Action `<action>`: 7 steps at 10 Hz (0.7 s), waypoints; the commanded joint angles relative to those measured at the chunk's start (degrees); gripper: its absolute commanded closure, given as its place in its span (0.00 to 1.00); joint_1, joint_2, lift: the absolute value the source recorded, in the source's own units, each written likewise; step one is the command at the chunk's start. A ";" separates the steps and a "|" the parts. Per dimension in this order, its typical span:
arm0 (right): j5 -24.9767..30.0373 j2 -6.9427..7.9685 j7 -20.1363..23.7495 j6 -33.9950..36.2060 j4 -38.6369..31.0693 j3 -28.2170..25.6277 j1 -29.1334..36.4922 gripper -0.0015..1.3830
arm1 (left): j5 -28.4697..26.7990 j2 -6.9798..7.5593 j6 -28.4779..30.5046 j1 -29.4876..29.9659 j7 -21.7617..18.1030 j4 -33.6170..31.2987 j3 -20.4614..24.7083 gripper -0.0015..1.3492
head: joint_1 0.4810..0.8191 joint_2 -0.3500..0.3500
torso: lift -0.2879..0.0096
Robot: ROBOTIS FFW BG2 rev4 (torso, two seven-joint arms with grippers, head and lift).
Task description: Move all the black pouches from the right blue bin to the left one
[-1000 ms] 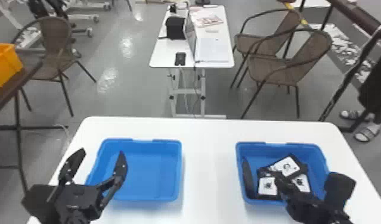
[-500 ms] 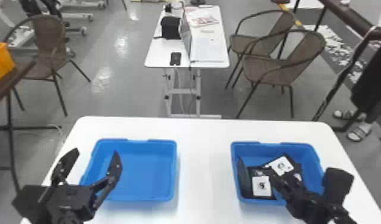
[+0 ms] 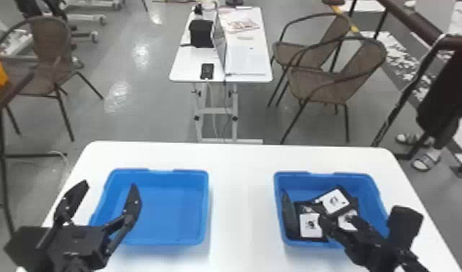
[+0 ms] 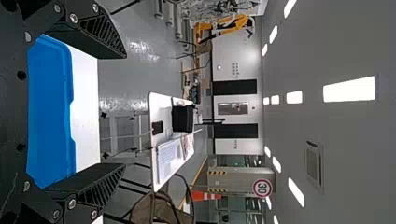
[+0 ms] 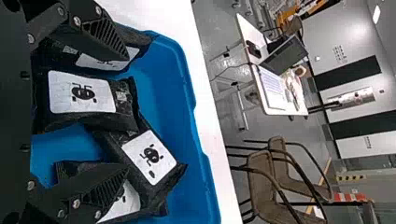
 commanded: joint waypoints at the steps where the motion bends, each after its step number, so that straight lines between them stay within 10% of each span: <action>1: 2.03 -0.03 -0.05 -0.27 2.18 -0.09 -1.33 0.15 | -0.04 0.00 0.09 -0.07 0.00 0.09 0.00 0.16 | 0.63 0.47 | 1.00; 7: 3.53 -1.26 6.45 1.75 20.72 1.76 -13.11 0.14 | -0.13 -0.09 -0.27 -0.51 -0.09 0.44 0.00 0.16 | 0.63 0.50 | 1.00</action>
